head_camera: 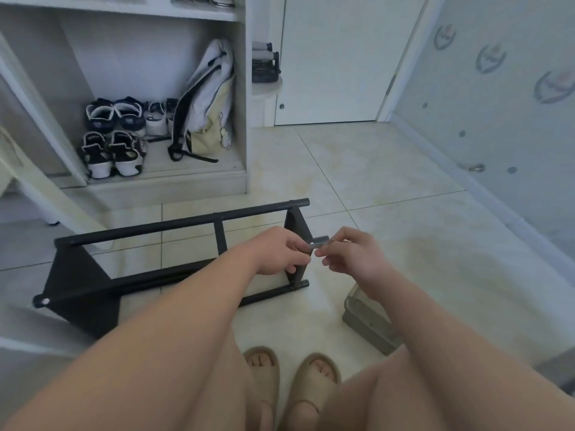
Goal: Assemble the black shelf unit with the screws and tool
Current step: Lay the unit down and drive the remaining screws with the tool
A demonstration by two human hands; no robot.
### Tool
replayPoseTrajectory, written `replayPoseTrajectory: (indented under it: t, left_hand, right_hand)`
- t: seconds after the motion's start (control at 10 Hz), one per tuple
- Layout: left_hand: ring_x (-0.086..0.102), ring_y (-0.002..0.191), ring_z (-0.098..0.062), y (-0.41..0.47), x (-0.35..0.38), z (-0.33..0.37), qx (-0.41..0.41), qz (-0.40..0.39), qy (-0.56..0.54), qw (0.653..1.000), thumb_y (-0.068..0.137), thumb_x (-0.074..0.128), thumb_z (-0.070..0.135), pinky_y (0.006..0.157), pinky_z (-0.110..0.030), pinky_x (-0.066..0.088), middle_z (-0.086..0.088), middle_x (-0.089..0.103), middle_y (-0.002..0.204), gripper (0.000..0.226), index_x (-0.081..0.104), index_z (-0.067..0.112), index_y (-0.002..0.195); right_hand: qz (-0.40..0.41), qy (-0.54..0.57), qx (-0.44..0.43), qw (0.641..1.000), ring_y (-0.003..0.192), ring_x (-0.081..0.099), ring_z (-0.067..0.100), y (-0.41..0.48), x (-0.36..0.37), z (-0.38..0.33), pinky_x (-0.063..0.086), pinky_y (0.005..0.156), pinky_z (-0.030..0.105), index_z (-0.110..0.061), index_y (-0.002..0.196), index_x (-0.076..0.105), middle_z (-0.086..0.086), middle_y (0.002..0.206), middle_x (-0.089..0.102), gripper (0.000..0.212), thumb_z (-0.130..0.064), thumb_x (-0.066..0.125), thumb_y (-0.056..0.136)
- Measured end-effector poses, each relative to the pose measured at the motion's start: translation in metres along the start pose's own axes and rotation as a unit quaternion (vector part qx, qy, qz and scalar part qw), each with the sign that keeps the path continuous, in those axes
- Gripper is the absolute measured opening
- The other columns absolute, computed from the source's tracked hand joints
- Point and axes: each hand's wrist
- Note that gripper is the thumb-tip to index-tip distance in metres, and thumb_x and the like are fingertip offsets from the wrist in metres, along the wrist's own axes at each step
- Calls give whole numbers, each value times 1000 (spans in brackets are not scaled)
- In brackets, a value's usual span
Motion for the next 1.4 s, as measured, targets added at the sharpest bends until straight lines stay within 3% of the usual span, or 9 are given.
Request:
replayPoseTrajectory:
  t: [0.2,0.5,0.6,0.8,0.9,1.0,1.1,1.3,1.4]
  left_hand:
    - [60,62,-1,17,-5,-7,13,39,75,996,95,62,31,61,-24,43,16,70,69,16,69,28,81]
    - [61,91,-21,61,-1,-13,-43,-10,212,976,101,43,15,74,-31,47,-2,70,99,24,65,17,90]
    - [59,97,-26,74,-11,-28,-95,17,222,970,102,42,13,74,-32,45,-8,65,106,24,65,10,99]
    - [65,75,-30,98,-14,-64,-252,51,99,961,104,39,12,76,-41,60,-15,66,99,30,60,-2,119]
    - [70,82,-33,104,-14,-75,-320,24,37,946,104,39,18,85,-44,60,-20,70,107,33,55,1,128]
    - [73,95,-35,108,-18,-83,-354,-3,26,935,104,38,24,92,-45,58,-22,70,103,36,49,2,130]
    - [66,81,-29,105,-21,-87,-350,-38,42,935,102,54,15,75,-32,57,-21,63,118,36,50,-4,132]
    - [63,85,-32,97,-15,-86,-283,48,17,958,104,44,14,86,-48,59,-15,64,105,30,62,2,124]
    - [59,90,-28,91,-19,-87,-263,41,53,962,104,43,11,81,-43,57,-19,65,124,33,61,0,129]
  right_hand:
    - [-20,-126,-6,992,59,65,10,20,2,12,49,60,24,-8,77,69,1,74,71,8,-7,74,83]
    - [-25,-237,24,971,73,66,16,76,-1,33,49,69,30,-8,89,72,5,88,75,15,-18,62,93]
    - [-2,-329,-9,944,98,61,22,99,1,43,45,76,30,-17,104,68,-1,102,68,13,-20,58,97]
    - [-81,-567,-81,816,152,16,23,144,8,74,24,117,48,-28,157,28,-4,166,20,63,-21,52,99]
    - [-105,-603,-90,785,156,6,18,165,4,81,15,120,47,-28,160,18,-7,167,17,68,-21,50,101]
    - [-120,-586,-82,797,145,34,22,173,0,83,27,110,44,-30,159,18,-3,149,45,69,-16,50,98]
    - [-112,-580,-84,802,124,50,27,172,1,83,37,99,44,-29,157,20,1,136,55,65,-17,49,100]
    - [-103,-543,-33,833,99,62,33,151,5,82,53,88,47,-27,150,27,9,115,65,62,-24,60,97]
    - [-123,-513,-7,850,93,64,31,130,10,80,55,83,48,-23,142,32,8,108,67,66,-26,72,90]
Point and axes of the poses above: each hand's wrist, its own y-axis towards the middle knuckle, its own x-axis out of the palm, z = x × y
